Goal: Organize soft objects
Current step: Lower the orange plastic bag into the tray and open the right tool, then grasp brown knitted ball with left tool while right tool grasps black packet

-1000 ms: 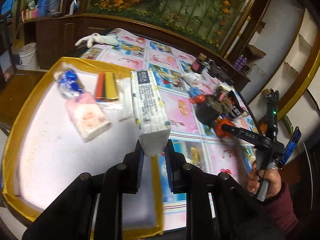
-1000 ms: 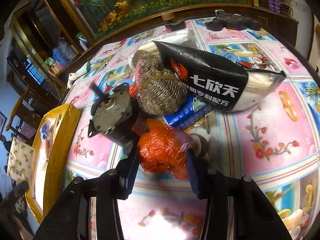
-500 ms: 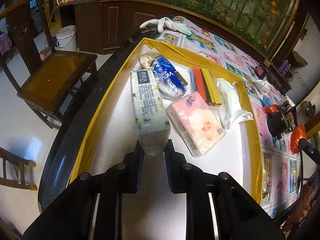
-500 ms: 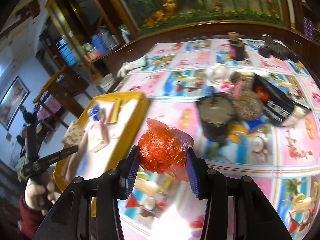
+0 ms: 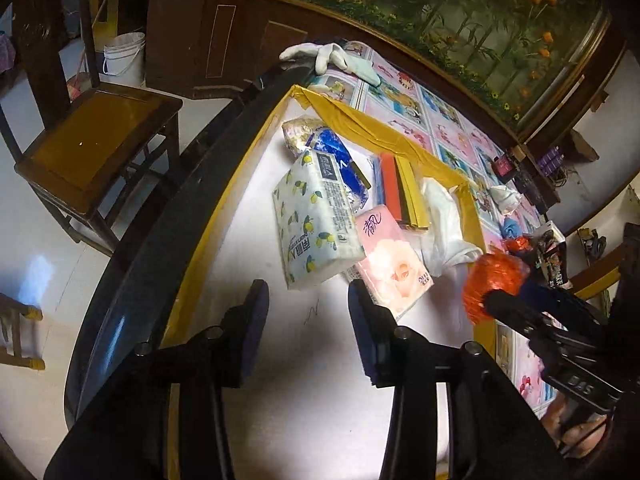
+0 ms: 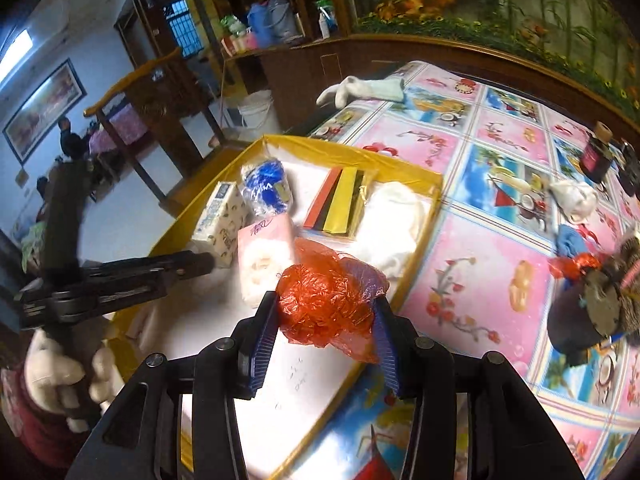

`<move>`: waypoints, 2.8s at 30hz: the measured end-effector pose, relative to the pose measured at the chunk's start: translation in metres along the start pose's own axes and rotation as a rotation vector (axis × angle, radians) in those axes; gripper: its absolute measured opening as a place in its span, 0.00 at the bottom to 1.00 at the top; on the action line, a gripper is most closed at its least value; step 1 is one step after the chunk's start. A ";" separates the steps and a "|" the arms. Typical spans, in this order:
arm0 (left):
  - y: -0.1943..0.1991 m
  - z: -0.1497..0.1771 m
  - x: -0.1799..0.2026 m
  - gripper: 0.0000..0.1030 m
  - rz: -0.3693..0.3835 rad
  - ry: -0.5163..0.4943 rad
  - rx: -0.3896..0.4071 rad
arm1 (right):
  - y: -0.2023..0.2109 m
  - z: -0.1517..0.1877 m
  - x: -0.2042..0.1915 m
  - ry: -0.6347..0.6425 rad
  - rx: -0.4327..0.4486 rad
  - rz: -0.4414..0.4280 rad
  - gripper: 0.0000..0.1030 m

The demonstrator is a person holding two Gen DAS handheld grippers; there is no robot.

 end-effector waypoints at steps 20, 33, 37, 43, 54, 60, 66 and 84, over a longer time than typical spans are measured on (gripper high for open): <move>0.059 0.052 0.032 0.56 0.154 0.004 0.082 | 0.057 0.043 0.058 -0.121 0.110 0.095 0.73; 0.049 0.131 0.138 0.61 0.274 -0.249 -0.057 | 0.176 0.147 0.205 -0.453 0.179 0.368 0.76; 0.050 0.141 0.146 0.61 0.264 -0.283 -0.066 | 0.169 0.140 0.216 -0.479 0.180 0.382 0.76; 0.039 0.139 0.141 0.61 0.245 -0.271 -0.088 | 0.139 0.107 0.244 -0.480 0.160 0.427 0.76; 0.016 0.138 0.148 0.61 0.247 -0.276 -0.137 | 0.057 0.023 0.302 -0.501 -0.010 0.345 0.75; 0.014 0.138 0.148 0.61 0.261 -0.275 -0.149 | 0.023 0.031 0.294 -0.407 -0.177 0.333 0.42; 0.020 0.143 0.150 0.61 0.280 -0.277 -0.151 | 0.044 0.073 0.265 -0.402 -0.189 0.241 0.38; 0.021 0.182 0.189 0.61 0.243 -0.413 -0.179 | 0.120 0.164 0.239 -0.510 0.047 0.286 0.74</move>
Point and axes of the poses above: each gripper's, at about its wrist camera, not at the fingertips, and y roughly against the way its jaws point, x to its right, z to its underside, the point moved 4 cm from there along -y, roughly the way its jaws point, and after that the axes turned 11 degrees about y, right-handed, at the moved point
